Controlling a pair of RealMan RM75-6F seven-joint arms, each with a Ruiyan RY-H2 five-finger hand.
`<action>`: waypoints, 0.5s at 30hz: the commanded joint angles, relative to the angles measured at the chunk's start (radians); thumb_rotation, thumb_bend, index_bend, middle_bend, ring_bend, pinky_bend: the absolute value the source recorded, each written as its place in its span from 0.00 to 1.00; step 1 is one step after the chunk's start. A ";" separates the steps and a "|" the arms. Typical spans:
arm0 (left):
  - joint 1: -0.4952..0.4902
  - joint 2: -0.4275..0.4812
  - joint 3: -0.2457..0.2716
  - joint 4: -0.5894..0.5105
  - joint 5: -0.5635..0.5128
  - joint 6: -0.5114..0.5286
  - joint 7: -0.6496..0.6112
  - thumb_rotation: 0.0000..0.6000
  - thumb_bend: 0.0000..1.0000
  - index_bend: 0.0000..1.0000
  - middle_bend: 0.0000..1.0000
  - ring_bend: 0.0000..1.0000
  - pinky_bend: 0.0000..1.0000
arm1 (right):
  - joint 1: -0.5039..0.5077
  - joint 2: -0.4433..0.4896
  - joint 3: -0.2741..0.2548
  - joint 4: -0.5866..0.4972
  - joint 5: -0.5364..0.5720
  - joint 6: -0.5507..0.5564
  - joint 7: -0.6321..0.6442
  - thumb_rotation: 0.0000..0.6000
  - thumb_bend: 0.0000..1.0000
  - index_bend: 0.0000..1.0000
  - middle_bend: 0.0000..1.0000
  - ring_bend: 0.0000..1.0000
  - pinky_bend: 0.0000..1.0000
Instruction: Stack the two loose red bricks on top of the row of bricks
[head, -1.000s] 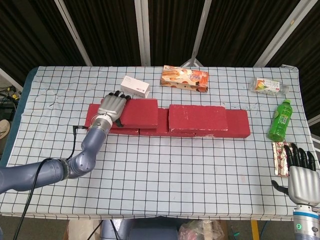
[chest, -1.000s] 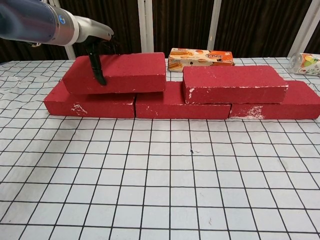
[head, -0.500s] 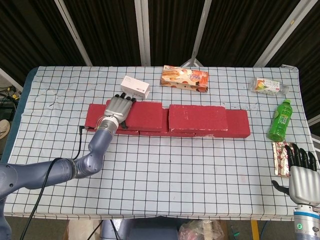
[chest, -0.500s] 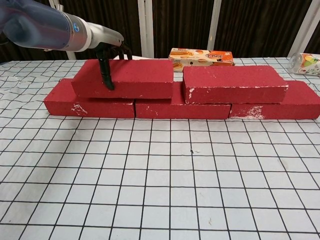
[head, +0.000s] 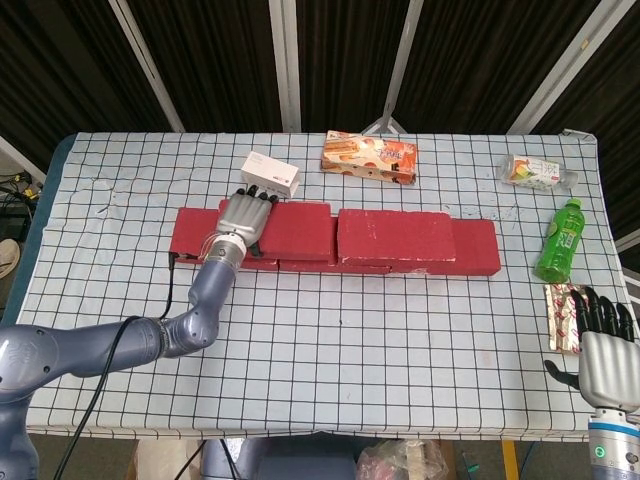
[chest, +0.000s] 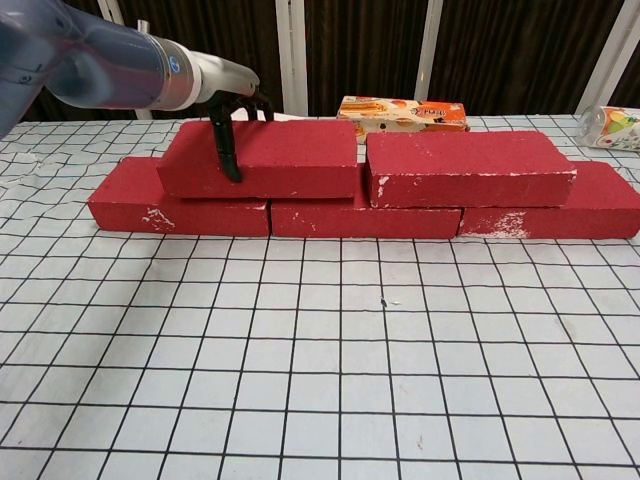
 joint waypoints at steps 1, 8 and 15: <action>-0.005 -0.006 0.002 0.002 -0.006 0.001 0.004 1.00 0.00 0.21 0.18 0.07 0.14 | -0.001 0.000 0.000 -0.001 0.000 0.001 0.000 1.00 0.15 0.00 0.00 0.00 0.00; -0.022 -0.023 0.007 0.009 -0.026 0.004 0.021 1.00 0.00 0.21 0.18 0.07 0.14 | -0.002 0.001 0.002 -0.001 0.005 0.001 -0.001 1.00 0.15 0.00 0.00 0.00 0.00; -0.028 -0.034 0.005 0.017 -0.032 0.010 0.021 1.00 0.00 0.21 0.18 0.07 0.14 | -0.002 0.001 0.003 0.001 0.006 0.001 0.002 1.00 0.15 0.00 0.00 0.00 0.00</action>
